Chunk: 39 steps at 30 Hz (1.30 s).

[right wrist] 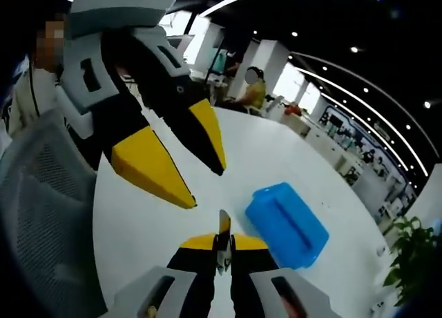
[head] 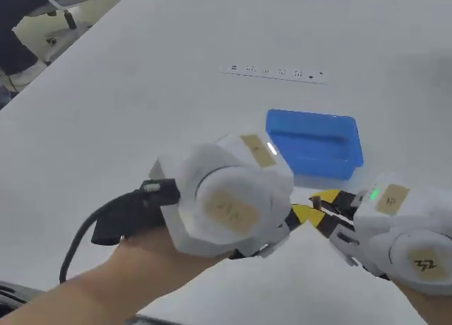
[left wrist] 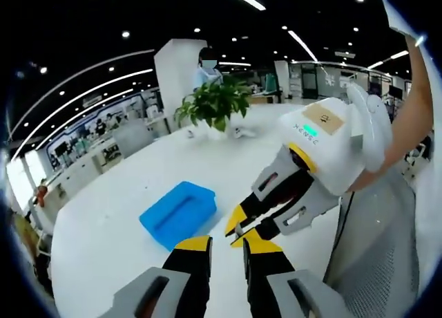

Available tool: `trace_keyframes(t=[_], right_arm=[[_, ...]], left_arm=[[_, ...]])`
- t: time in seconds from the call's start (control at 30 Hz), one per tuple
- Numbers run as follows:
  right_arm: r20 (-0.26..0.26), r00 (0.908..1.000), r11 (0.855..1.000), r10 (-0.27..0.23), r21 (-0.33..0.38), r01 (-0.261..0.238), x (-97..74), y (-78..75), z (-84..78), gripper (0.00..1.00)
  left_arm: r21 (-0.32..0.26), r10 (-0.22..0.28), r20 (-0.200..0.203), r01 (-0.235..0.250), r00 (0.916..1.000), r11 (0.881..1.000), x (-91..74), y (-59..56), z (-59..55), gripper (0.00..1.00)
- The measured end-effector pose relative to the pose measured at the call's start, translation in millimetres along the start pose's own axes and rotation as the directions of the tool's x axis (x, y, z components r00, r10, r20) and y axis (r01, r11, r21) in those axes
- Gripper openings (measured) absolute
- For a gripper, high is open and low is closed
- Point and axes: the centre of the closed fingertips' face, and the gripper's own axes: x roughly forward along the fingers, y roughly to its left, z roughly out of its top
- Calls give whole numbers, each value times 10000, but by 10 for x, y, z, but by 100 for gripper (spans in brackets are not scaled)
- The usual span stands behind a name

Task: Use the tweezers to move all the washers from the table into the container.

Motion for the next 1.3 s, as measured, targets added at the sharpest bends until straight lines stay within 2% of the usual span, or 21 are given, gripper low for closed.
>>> trace_keyframes(t=[0.1,0.17,0.23,0.3,0.47,0.57,0.7,0.77,0.8,0.83,0.87,0.9,0.93,0.97,1.03,1.1,1.13,1.2,1.27,1.3], right_arm=[[-145,9998,9999,118,-111,-120,15,28,-61,3],[-241,9996,9993,135,-336,-143,30,40,-99,3],[-347,9991,9992,228,-318,-239,63,60,-140,3],[-548,9979,9987,336,-372,-357,98,88,-205,3],[-748,9967,9982,328,-479,-365,117,112,-272,3],[-797,9963,9976,328,-583,-375,125,128,-275,3],[-1004,9943,9924,354,-1140,-469,162,147,-271,3],[-1136,9930,9884,318,-1443,-482,174,159,-269,3],[-1152,9931,9882,221,-1483,-392,187,153,-277,4],[-1242,9920,9866,241,-1569,-437,193,166,-295,3],[-1261,9917,9874,254,-1516,-446,194,173,-300,4],[-1261,9917,9884,257,-1454,-441,178,175,-298,4],[-1221,9921,9904,295,-1306,-455,168,183,-295,4],[-1068,9933,9958,441,-751,-523,155,214,-280,5],[-935,9940,9982,573,-113,-586,130,237,-264,13],[-811,9945,9964,661,584,-615,63,245,-250,18],[-757,9953,9933,598,1030,-519,-1,232,-247,20],[-673,9966,9825,466,1834,-336,-128,207,-259,21],[-744,9968,9710,292,2389,-106,-230,185,-303,22],[-810,9964,9630,255,2696,-27,-304,186,-343,24]], left_arm=[[411,-377,-176,384,9991,9984,104,-45,-30,7],[721,-678,-554,717,9962,9948,186,-82,-96,4],[1212,-868,-983,985,9914,9877,245,-111,-173,4],[1335,-972,-809,1074,9920,9852,267,-134,-148,1],[1423,-1280,-1204,1447,9844,9792,357,-171,-211,0],[1450,-1347,-1220,1519,9834,9777,390,-177,-247,0],[1626,-1380,-1301,1584,9819,9739,393,-165,-280,0],[1486,-1545,-1401,1751,9780,9733,386,-146,-308,0],[1403,-1833,-1454,2036,9723,9689,381,-175,-328,0],[1429,-1825,-1493,2038,9718,9685,386,-161,-352,0],[1659,-2086,-1571,2340,9653,9580,374,-191,-374,0],[1926,-2216,-1520,2488,9632,9492,374,-205,-376,0],[2200,-2195,-1620,2520,9621,9424,370,-186,-396,0],[2180,-2227,-1749,2583,9591,9411,369,-181,-423,0],[2335,-2414,-1827,2806,9531,9310,366,-156,-466,0],[2617,-2693,-2118,3200,9395,9106,371,-125,-561,0],[2924,-2693,-2421,3347,9321,8958,385,-77,-652,0],[2971,-2709,-2638,3452,9258,8903,422,-27,-760,0],[2762,-2870,-3000,3708,9097,8867,477,4,-903,0],[2738,-2938,-3289,3884,8975,8799,518,22,-988,0]])
